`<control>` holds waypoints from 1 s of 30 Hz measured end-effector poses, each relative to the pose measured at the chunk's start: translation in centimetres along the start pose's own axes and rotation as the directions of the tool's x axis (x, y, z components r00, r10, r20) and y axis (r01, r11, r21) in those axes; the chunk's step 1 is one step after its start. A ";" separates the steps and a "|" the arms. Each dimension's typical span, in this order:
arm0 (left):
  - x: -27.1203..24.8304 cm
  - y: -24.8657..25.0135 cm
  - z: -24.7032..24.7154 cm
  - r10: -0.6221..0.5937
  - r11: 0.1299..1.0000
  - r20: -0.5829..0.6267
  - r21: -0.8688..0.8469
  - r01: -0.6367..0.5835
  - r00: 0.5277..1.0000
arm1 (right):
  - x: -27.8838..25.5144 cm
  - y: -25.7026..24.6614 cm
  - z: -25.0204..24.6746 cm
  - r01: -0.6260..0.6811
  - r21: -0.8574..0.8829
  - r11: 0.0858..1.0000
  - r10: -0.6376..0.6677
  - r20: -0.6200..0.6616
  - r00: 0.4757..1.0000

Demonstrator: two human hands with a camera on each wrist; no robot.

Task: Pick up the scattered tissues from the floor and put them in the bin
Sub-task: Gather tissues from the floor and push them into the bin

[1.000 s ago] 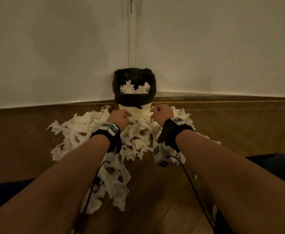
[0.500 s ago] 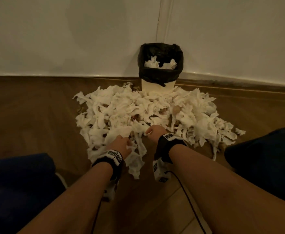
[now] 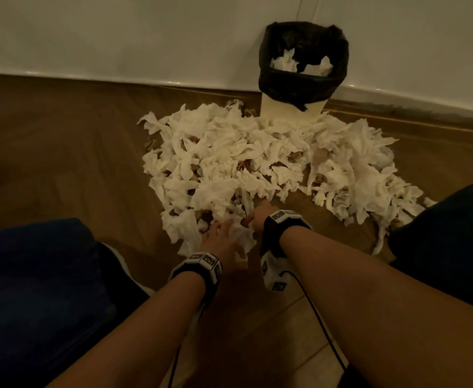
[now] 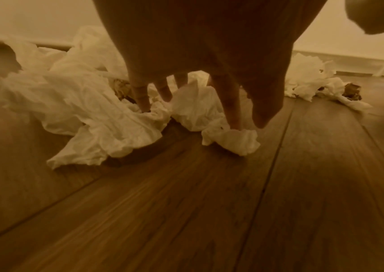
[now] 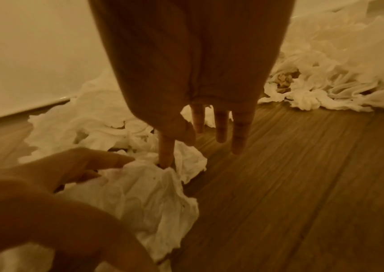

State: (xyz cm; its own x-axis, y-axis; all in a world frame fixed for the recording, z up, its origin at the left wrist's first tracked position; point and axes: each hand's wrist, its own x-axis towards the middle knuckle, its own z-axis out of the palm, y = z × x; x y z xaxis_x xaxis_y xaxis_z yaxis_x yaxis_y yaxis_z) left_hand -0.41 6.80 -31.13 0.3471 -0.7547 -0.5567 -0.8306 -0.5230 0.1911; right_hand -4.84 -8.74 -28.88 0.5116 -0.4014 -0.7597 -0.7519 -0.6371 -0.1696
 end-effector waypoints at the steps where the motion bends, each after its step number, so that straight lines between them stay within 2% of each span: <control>1: 0.0 -0.2 0.1 -0.009 1.000 -0.013 -0.008 0.009 1.000 | 0.2 -0.1 0.2 0.002 -0.022 1.000 -0.002 -0.002 1.000; 3: 0.0 -0.6 0.2 -0.011 1.000 -0.033 -0.021 0.010 0.999 | 0.3 -0.4 0.5 -0.016 -0.068 0.998 0.015 -0.012 1.000; 6: -0.3 -1.0 0.0 0.046 0.999 0.000 -0.007 -0.046 0.999 | 0.1 -0.9 0.6 -0.067 0.038 0.997 0.067 -0.012 0.998; 8: -0.5 -1.0 -0.1 0.025 0.999 0.007 -0.028 -0.025 1.000 | -0.3 -1.0 0.2 -0.062 0.066 0.996 0.064 -0.031 0.997; 12: -0.5 -0.9 -0.7 -0.034 0.988 -0.077 -0.156 0.021 0.996 | -0.9 -0.7 -0.8 -0.067 0.018 0.998 0.069 -0.203 0.977; 14: -0.3 -0.9 -1.0 -0.068 0.966 -0.111 -0.255 0.038 0.991 | -0.7 -0.1 -1.4 -0.086 0.115 0.990 0.114 -0.260 0.959; 16: -0.3 -0.8 -1.5 -0.152 0.898 -0.142 -0.433 0.077 0.978 | -0.4 0.8 -1.8 -0.066 0.303 0.951 0.147 -0.255 0.956; 18: -0.3 -0.5 -2.1 -0.213 0.802 -0.145 -0.591 0.088 0.966 | -0.7 1.1 -2.1 -0.036 0.397 0.917 0.141 -0.237 0.961; 19: -0.3 -0.3 -2.5 -0.224 0.771 -0.131 -0.631 0.093 0.966 | -0.7 1.2 -2.1 -0.031 0.371 0.928 0.116 -0.210 0.971; 21: -0.2 0.0 -3.2 -0.251 0.739 -0.106 -0.663 0.120 0.962 | -1.1 1.4 -2.0 -0.050 0.175 0.983 0.074 -0.129 0.989; 23: -0.2 0.2 -3.6 -0.304 0.660 -0.086 -0.737 0.144 0.949 | -1.4 1.6 -2.1 -0.048 -0.007 0.999 0.048 -0.086 0.995; 25: -0.2 0.3 -3.9 -0.338 0.583 -0.052 -0.796 0.166 0.940 | -1.3 2.1 -2.4 -0.061 -0.004 0.998 0.060 -0.113 0.992; 26: -0.1 0.2 -4.1 -0.350 0.564 -0.044 -0.808 0.173 0.936 | -0.9 2.5 -2.5 -0.081 0.135 0.988 0.101 -0.152 0.983; 27: 0.0 0.3 -4.3 -0.357 0.539 -0.036 -0.824 0.174 0.934 | -0.9 2.6 -2.8 -0.085 0.306 0.948 0.142 -0.171 0.975; 28: 0.1 0.3 -4.5 -0.363 0.513 -0.025 -0.840 0.177 0.931 | -1.1 2.7 -2.8 -0.093 0.554 0.827 0.214 -0.158 0.964; 30: 0.2 0.4 -5.0 -0.362 0.492 -0.012 -0.852 0.181 0.932 | -1.0 3.0 -3.0 -0.113 0.878 0.466 0.356 -0.069 0.932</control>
State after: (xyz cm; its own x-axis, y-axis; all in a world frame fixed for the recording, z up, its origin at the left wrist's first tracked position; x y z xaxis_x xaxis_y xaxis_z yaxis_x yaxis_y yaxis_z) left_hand 1.47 4.49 -27.12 0.6295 -0.5185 -0.5787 0.0251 -0.7308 0.6821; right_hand -6.35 -12.22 -26.77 0.2382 -0.6462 -0.7250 -0.7731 0.3257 -0.5443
